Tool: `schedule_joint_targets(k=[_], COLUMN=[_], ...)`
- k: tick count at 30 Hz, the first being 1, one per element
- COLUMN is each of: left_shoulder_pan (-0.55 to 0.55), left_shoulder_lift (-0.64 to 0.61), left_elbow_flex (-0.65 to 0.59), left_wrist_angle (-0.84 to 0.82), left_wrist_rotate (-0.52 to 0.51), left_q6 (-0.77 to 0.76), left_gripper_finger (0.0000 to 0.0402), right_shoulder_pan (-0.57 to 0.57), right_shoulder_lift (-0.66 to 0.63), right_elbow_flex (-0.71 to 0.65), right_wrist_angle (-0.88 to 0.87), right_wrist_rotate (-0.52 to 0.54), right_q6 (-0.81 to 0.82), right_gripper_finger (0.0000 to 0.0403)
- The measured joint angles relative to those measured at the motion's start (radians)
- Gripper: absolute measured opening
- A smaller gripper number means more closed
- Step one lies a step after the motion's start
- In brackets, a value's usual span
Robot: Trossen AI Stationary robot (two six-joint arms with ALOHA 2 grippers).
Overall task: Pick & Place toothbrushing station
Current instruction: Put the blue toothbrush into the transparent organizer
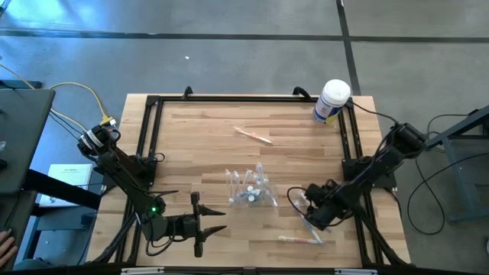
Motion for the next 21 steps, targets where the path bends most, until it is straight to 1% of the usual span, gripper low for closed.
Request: schedule_joint_targets(k=[3, 7, 15, 18, 21], left_shoulder_pan=[0.0, 0.0, -0.001, -0.001, -0.001], left_shoulder_lift=[0.0, 0.0, 0.0, 0.001, 0.001], left_elbow_flex=[0.0, 0.0, 0.0, 0.0, 0.0], left_wrist_angle=[0.0, -0.001, -0.006, -0.008, -0.008], left_wrist_rotate=[0.001, 0.003, 0.003, 0.003, 0.003], left_q6=[-0.004, -0.048, -0.064, -0.064, -0.064], left_gripper_finger=[0.0164, 0.0164, 0.0164, 0.0164, 0.0164], right_shoulder_pan=[-0.017, -0.033, -0.033, -0.033, -0.033], right_shoulder_lift=[0.025, 0.062, 0.111, 0.112, 0.112], right_elbow_flex=[0.0, 0.0, 0.004, 0.004, 0.003], right_wrist_angle=[0.006, 0.007, 0.027, 0.033, 0.037], right_wrist_rotate=[-0.003, -0.023, -0.022, -0.024, -0.03], right_q6=[-0.001, -0.028, -0.068, -0.071, -0.072], right_gripper_finger=[0.0254, 0.0254, 0.0248, 0.022, 0.0166])
